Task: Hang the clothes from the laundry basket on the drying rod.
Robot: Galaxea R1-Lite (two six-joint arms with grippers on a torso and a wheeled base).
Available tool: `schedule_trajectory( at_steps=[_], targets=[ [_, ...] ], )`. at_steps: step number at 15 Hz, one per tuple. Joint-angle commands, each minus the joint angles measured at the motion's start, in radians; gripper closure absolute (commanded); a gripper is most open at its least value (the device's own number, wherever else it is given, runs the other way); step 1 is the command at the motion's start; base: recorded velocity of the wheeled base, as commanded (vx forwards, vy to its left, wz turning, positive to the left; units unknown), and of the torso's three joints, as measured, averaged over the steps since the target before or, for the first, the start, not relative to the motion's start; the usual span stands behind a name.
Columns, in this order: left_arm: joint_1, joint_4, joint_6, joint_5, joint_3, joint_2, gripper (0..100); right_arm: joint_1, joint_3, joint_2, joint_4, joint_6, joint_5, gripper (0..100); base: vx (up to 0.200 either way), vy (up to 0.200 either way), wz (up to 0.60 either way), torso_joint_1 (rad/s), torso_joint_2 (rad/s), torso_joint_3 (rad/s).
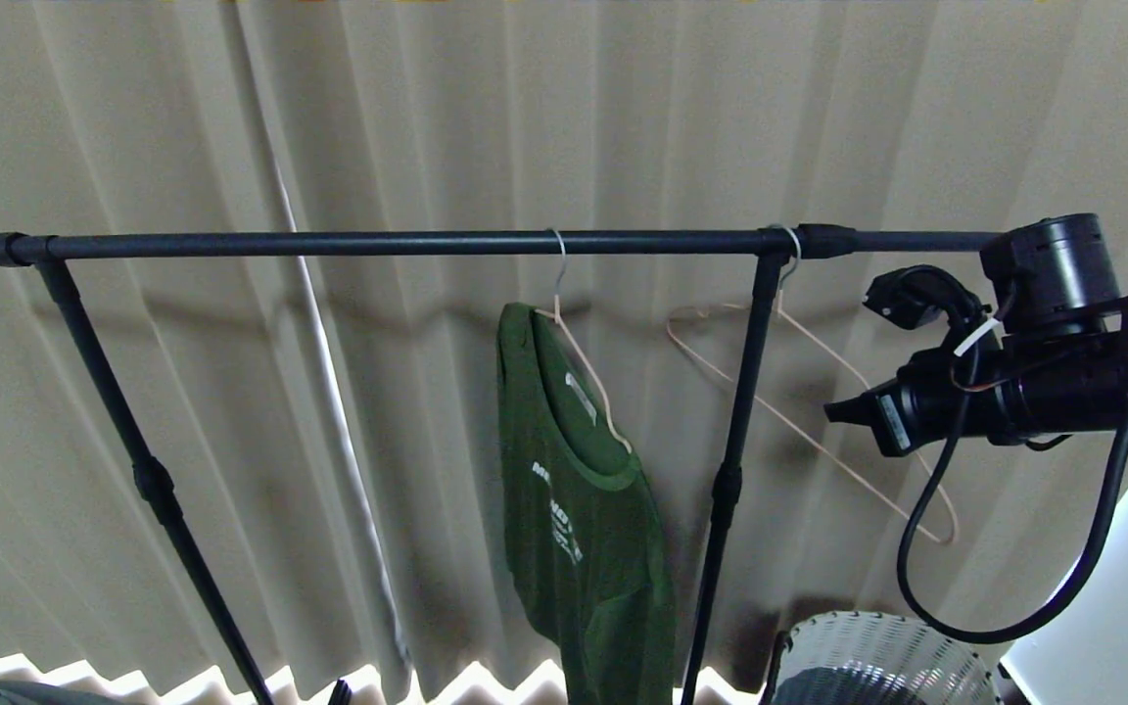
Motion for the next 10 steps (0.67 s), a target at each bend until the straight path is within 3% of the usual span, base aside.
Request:
schedule_trajectory(
  at_steps=[1, 10],
  targets=[
    [0.0, 0.0, 0.0, 0.001, 0.0, -0.002, 100, 0.0, 0.008, -0.028, 0.0, 0.001, -0.001, 100, 0.0, 0.0, 0.0, 0.0, 0.0, 0.0],
    [0.0, 0.0, 0.001, -0.001, 0.002, 0.0, 100, 0.0, 0.108, -0.169, -0.113, 0.06, -0.056, 100, 0.0, 0.0, 0.0, 0.0, 0.0, 0.0]
  ],
)
